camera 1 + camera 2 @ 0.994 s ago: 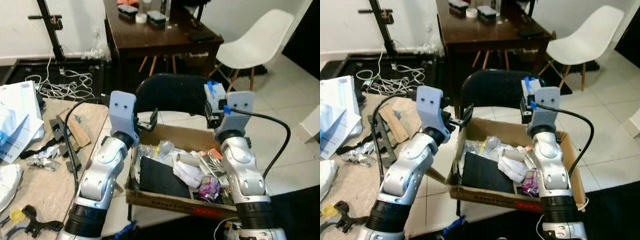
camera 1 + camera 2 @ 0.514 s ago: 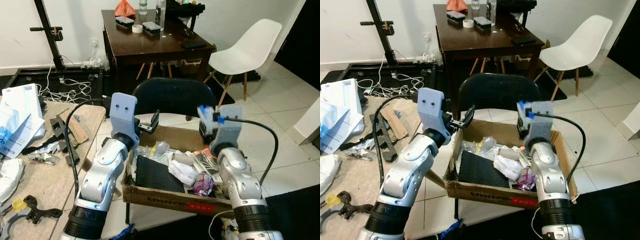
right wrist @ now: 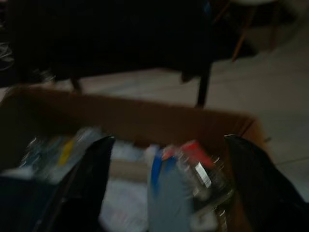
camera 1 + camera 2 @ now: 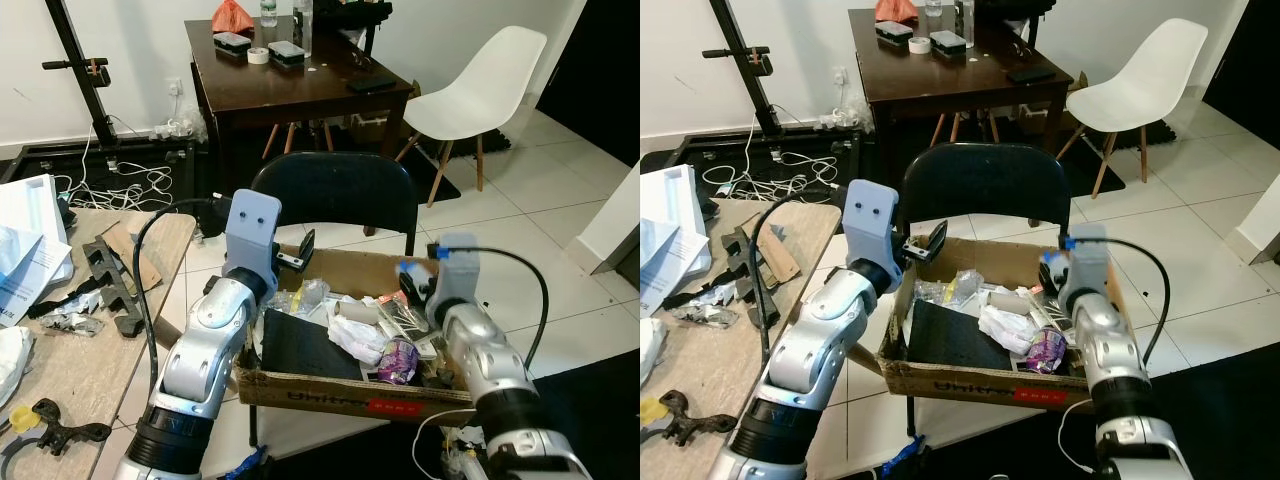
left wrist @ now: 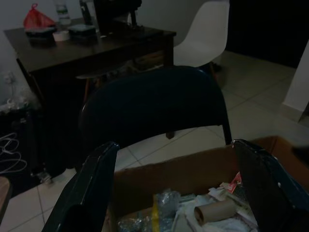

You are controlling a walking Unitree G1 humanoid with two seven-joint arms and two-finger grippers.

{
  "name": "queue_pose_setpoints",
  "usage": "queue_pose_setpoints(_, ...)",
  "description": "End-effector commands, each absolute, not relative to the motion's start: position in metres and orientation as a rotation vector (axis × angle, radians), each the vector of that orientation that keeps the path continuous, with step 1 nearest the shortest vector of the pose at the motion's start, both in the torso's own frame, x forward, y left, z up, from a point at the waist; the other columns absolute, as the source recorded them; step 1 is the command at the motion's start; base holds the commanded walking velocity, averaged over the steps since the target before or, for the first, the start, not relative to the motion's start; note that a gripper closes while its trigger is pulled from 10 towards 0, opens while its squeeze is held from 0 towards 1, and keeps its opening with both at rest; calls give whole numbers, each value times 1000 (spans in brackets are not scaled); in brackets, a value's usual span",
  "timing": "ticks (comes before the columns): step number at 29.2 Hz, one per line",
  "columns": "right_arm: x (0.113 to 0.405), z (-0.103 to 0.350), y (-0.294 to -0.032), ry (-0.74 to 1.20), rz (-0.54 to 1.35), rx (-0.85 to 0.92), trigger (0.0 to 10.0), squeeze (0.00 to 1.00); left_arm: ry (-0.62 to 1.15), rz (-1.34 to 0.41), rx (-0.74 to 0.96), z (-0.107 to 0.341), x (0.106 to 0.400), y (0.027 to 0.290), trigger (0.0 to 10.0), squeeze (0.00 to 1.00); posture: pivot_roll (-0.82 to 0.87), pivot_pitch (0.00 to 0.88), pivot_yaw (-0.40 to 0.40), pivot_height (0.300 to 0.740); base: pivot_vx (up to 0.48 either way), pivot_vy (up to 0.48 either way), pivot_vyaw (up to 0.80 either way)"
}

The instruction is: Picking trash to rubbish bin

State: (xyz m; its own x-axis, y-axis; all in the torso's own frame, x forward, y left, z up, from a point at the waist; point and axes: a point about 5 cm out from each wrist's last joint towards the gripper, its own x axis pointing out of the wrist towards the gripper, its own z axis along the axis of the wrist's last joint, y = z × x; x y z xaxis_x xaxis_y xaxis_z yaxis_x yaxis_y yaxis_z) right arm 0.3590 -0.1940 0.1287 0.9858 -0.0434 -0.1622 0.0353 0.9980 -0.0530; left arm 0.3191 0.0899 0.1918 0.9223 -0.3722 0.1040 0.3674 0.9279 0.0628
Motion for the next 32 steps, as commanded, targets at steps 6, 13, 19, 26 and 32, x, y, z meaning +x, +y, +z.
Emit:
queue_pose_setpoints(6, 361, 154, -188, -51, -53, -34, 10000, 0, -94, -362, 41, 189, 319, 93, 10000, 0, 3, 134, -9, 740, 0, 0, 0)
queue_pose_setpoints(13, 345, 196, -156, -311, 115, 43, 10000, 0, -122, -316, -8, 195, 322, 99, 10000, 0, 5, 135, 6, 740, 0, 0, 0)
queue_pose_setpoints(19, 333, 214, -134, -412, 177, 14, 10000, 0, -180, -211, -73, 206, 327, 114, 10000, 0, 12, 133, 22, 740, 0, 0, 0)
queue_pose_setpoints(26, 329, 210, -130, -403, 170, 37, 10000, 0, -183, -232, -87, 207, 324, 111, 10000, 0, 17, 127, 13, 740, 0, 0, 0)
queue_pose_setpoints(32, 328, 209, -131, -383, 169, 41, 10000, 0, -188, -249, -135, 207, 320, 107, 10000, 0, 17, 127, 13, 740, 0, 0, 0)
